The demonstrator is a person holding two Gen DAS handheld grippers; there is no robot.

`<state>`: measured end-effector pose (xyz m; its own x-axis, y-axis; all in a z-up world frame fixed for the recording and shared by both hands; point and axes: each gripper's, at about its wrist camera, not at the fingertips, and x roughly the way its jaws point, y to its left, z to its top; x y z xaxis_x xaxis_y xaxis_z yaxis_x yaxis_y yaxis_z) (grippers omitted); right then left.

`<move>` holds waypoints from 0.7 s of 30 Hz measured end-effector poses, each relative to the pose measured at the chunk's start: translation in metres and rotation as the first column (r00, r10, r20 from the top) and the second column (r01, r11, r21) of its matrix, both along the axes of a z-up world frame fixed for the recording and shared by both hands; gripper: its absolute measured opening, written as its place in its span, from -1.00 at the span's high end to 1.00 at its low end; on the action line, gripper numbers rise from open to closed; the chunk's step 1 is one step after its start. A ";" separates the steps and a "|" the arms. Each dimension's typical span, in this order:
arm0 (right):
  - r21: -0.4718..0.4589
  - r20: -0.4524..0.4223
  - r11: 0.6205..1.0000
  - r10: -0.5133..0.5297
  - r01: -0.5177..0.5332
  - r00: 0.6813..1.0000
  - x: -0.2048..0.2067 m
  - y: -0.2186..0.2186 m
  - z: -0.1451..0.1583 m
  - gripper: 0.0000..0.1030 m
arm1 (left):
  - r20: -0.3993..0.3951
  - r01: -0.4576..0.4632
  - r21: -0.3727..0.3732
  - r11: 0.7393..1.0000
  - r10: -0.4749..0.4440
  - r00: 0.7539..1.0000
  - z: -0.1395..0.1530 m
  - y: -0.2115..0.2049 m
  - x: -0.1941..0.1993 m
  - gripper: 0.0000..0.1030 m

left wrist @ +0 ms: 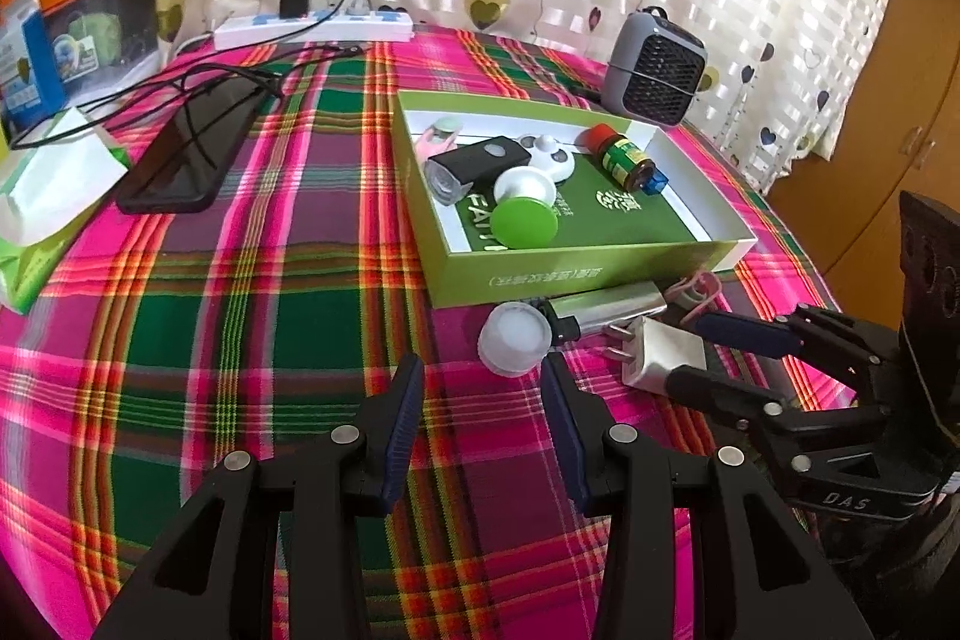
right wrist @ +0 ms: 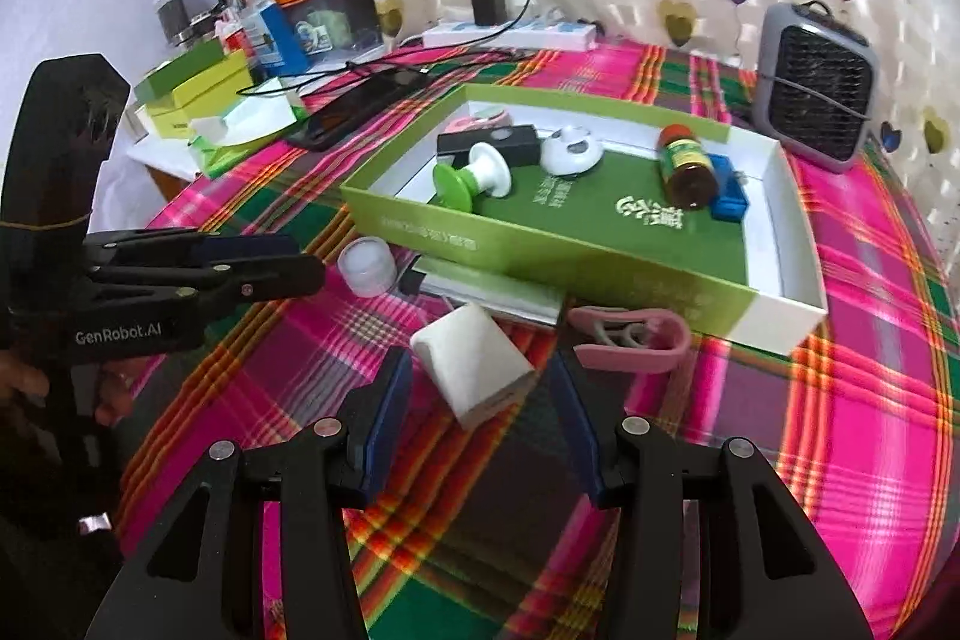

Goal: Organize rigid objects

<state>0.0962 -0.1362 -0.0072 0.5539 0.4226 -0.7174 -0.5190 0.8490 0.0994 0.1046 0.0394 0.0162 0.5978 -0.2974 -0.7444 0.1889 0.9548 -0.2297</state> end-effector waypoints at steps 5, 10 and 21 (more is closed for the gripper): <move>-0.033 -0.016 0.999 0.036 -0.037 0.999 0.006 0.007 -0.007 0.06 | 0.003 0.012 0.003 1.000 -0.012 1.000 0.001 -0.004 0.003 0.24; -0.066 -0.034 0.993 0.091 -0.093 0.995 -0.001 0.015 -0.011 0.05 | -0.002 0.023 0.015 1.000 -0.023 1.000 0.000 -0.009 0.008 0.24; -0.124 -0.007 0.988 0.089 -0.089 0.996 -0.001 0.027 -0.013 0.06 | -0.013 0.054 0.031 0.998 -0.054 0.998 -0.003 -0.017 0.015 0.24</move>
<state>0.0952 -0.1090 -0.0202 0.5171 0.3776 -0.7681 -0.5928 0.8053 -0.0033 0.1200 0.0222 0.0130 0.5725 -0.3058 -0.7607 0.2381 0.9499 -0.2026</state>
